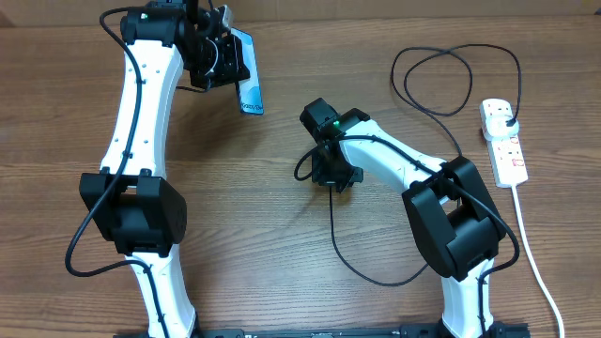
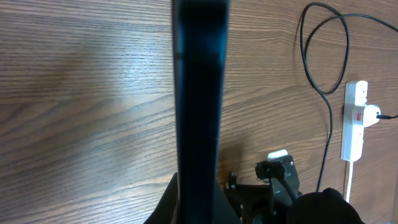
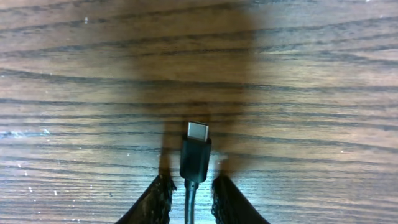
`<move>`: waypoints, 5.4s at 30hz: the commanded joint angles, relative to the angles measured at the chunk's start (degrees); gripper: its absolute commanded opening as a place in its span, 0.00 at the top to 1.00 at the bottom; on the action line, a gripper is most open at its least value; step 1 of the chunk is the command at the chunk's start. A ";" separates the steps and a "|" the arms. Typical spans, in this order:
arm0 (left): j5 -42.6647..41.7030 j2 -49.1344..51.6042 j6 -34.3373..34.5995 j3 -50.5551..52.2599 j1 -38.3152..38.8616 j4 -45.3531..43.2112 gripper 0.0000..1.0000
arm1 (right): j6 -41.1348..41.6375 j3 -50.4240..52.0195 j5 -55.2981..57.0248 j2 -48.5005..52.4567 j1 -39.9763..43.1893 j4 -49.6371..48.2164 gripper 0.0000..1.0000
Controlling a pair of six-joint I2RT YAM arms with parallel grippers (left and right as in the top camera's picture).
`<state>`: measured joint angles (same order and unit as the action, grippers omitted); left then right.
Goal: Plug charger to phone and switch on socket
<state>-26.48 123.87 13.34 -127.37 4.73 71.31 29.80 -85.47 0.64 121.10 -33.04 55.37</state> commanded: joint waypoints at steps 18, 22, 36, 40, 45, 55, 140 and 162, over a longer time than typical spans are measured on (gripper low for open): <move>-0.52 -0.66 0.00 -0.70 -0.33 -0.20 0.96 | 0.17 1.88 1.01 0.55 0.04 -1.38 0.83; -0.52 -0.66 0.02 -0.70 -0.33 -0.24 0.96 | 0.17 1.88 0.98 0.55 0.04 -1.99 0.83; -0.52 -0.66 0.00 -0.70 -0.33 -0.22 0.96 | 0.20 1.88 0.96 0.55 0.04 -2.14 0.87; -0.52 -0.66 0.02 -0.70 -0.33 -0.22 0.96 | 0.20 1.88 0.94 0.55 0.04 -1.97 0.86; -0.52 -0.66 0.02 -0.70 -0.33 -0.22 0.96 | 0.22 1.88 0.90 0.55 0.04 -1.01 0.79; -0.52 -0.66 0.02 -0.70 -0.33 -0.22 0.96 | 0.61 1.88 0.44 0.55 0.04 -0.31 0.81; -50.07 -0.61 -7.21 -0.70 2.51 -13.90 0.96 | -9.92 -5.01 -3.72 -28.57 -1.36 -7.37 0.96; -52.89 -0.61 -10.38 -0.70 2.91 -11.67 0.96 | -8.96 -4.98 -6.54 -28.57 -1.36 -7.78 0.96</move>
<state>-73.97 123.87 4.25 -127.37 6.94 59.79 20.60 -89.73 -5.37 92.60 -34.59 47.99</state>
